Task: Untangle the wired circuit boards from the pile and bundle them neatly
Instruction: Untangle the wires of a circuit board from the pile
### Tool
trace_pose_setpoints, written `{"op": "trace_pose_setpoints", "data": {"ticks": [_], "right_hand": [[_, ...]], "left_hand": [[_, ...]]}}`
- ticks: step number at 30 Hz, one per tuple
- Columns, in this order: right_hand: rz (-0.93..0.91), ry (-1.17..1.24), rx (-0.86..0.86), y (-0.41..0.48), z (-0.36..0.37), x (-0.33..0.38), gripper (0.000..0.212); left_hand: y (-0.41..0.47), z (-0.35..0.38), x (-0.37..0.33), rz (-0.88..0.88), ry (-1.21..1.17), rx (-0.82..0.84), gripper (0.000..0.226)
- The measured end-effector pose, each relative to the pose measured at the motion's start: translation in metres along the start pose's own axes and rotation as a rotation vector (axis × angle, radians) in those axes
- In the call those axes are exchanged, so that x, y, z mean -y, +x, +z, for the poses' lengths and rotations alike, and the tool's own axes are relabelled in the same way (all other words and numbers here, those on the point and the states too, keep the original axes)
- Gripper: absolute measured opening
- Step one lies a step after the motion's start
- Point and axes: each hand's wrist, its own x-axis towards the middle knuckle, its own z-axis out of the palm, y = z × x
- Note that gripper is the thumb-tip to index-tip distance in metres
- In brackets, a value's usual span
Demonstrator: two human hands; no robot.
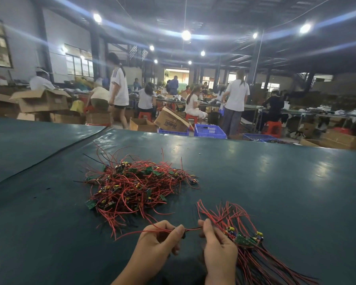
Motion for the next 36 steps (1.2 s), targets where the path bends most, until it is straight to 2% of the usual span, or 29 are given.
{"op": "trace_pose_setpoints", "data": {"ticks": [6,12,15,18,21,26,32,36], "right_hand": [[0.103,0.254,-0.103,0.027,-0.017,0.003,0.02],[0.07,0.299,-0.138,0.022,-0.017,0.006,0.02],[0.036,0.187,-0.067,0.01,-0.012,0.007,0.024],[-0.038,0.018,0.099,-0.01,0.003,0.0,0.03],[-0.081,-0.011,0.186,-0.023,0.016,-0.007,0.037],[-0.043,0.003,0.1,-0.012,0.009,-0.005,0.036],[0.065,0.234,-0.112,0.019,-0.011,0.005,0.03],[0.048,0.327,-0.154,0.028,-0.019,0.007,0.026]], "left_hand": [[0.004,-0.01,-0.004,0.024,-0.048,-0.015,0.026],[0.004,-0.008,-0.001,0.037,-0.084,0.006,0.027],[0.004,-0.007,0.0,0.019,-0.121,-0.027,0.027],[0.003,-0.004,0.002,0.027,-0.086,-0.013,0.028],[0.002,-0.003,0.002,0.055,-0.024,0.009,0.028],[0.001,-0.001,0.004,0.038,0.018,0.068,0.019],[0.001,-0.005,-0.002,0.018,-0.044,0.045,0.032],[0.004,-0.006,-0.001,0.015,-0.101,0.025,0.034]]}}
